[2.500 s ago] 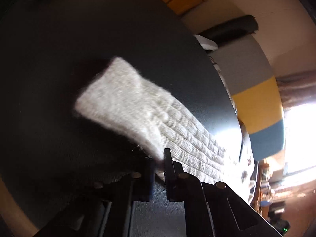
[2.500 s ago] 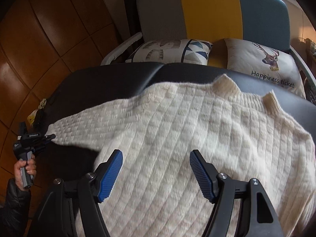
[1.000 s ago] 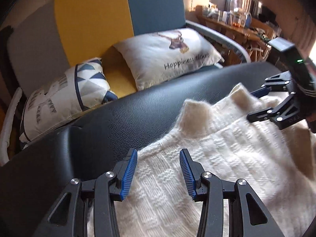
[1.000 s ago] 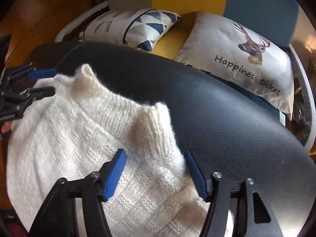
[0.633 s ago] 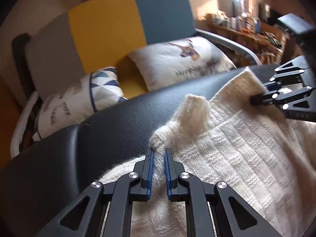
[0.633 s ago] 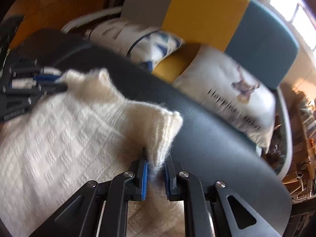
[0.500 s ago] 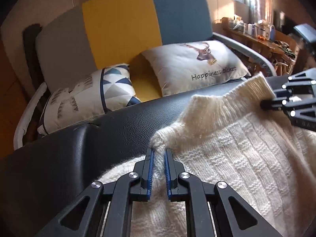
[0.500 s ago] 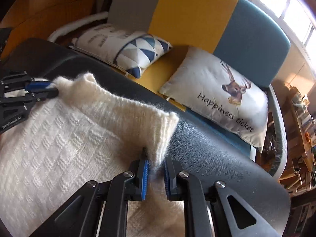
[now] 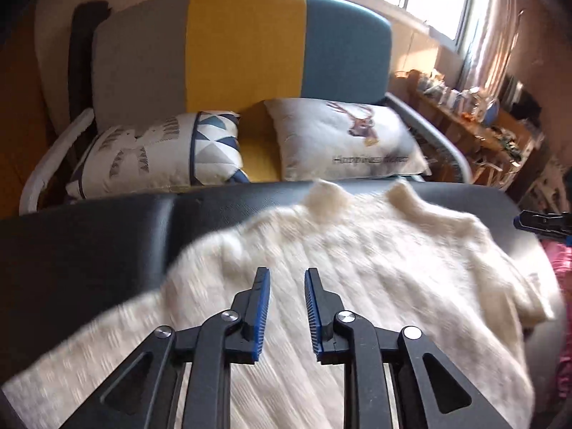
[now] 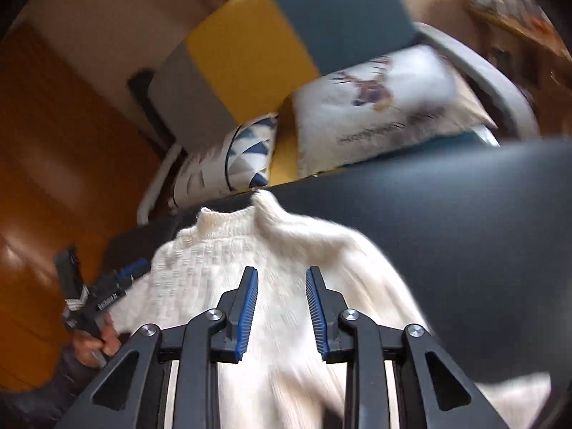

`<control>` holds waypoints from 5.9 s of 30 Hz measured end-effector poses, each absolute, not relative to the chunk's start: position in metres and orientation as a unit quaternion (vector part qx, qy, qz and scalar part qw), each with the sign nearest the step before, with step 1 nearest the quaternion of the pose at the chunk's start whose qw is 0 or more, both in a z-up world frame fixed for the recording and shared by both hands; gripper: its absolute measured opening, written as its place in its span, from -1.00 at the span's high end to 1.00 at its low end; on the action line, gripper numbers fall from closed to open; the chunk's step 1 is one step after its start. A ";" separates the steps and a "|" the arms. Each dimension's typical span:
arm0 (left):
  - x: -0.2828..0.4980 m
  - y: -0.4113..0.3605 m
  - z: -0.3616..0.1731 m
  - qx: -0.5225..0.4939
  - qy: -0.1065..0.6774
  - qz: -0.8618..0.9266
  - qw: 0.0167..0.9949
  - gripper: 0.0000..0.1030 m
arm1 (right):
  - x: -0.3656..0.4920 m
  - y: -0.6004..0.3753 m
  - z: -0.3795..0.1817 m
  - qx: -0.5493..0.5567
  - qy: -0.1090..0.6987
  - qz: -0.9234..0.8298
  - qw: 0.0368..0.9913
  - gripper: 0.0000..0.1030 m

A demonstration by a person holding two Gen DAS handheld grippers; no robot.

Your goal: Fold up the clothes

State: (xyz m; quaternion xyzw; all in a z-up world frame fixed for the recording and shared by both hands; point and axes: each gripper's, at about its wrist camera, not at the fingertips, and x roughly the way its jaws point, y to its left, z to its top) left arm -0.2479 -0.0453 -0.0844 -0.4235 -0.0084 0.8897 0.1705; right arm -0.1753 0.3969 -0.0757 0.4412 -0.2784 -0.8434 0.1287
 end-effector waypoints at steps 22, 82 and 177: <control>-0.067 0.192 -0.045 -0.394 0.125 0.833 0.367 0.41 | 0.042 0.506 -0.199 0.262 -0.683 -0.679 0.060 0.10; -0.134 0.288 0.051 -0.325 0.227 0.758 0.517 0.86 | -0.044 0.396 -0.131 0.336 -0.350 -0.871 -0.078 0.77; -0.085 0.020 -0.119 -0.610 -0.189 0.638 0.430 -0.06 | 0.013 0.299 -0.143 0.384 -0.492 -0.752 0.215 0.85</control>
